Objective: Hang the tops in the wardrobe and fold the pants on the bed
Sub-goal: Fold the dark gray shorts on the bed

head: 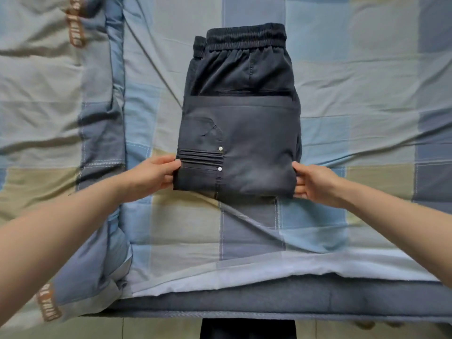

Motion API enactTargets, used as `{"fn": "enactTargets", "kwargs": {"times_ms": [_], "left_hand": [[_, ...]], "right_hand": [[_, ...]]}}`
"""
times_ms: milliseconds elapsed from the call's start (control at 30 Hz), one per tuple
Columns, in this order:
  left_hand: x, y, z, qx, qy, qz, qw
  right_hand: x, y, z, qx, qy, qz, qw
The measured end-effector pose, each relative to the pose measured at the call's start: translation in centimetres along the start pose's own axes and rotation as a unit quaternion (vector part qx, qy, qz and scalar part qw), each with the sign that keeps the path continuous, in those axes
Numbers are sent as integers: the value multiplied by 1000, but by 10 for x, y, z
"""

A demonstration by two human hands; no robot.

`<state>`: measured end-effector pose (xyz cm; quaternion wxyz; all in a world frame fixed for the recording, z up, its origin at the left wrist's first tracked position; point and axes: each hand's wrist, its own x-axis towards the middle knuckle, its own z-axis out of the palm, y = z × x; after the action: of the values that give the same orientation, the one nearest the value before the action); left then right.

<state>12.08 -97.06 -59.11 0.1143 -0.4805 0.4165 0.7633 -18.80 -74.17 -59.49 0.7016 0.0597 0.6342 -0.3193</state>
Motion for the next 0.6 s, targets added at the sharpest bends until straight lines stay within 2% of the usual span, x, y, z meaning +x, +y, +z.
{"fn": "enactTargets", "kwargs": {"times_ms": [100, 233, 300, 400, 467, 500, 533, 600], "left_hand": [[-1, -14, 4, 31, 36, 23, 999], [-16, -28, 20, 96, 117, 101, 983], [-21, -33, 26, 101, 95, 95, 986], [-27, -33, 27, 77, 29, 33, 996], [-29, -33, 29, 87, 23, 15, 996], [-30, -33, 30, 106, 42, 21, 993], [-30, -33, 30, 133, 80, 39, 987], [-32, -28, 22, 230, 173, 123, 950]], "right_hand": [[4, -2, 3, -59, 23, -1, 998], [-11, 11, 7, -125, 12, -93, 988], [-20, 22, 6, -130, 30, -123, 983], [-27, 36, 2, -116, 69, -116, 984], [-28, 40, -1, -177, 102, -120, 971], [-28, 40, -3, -249, 128, -138, 950], [-30, 36, -5, -337, 168, -175, 910], [-35, 23, -11, -469, 253, -268, 802]]}}
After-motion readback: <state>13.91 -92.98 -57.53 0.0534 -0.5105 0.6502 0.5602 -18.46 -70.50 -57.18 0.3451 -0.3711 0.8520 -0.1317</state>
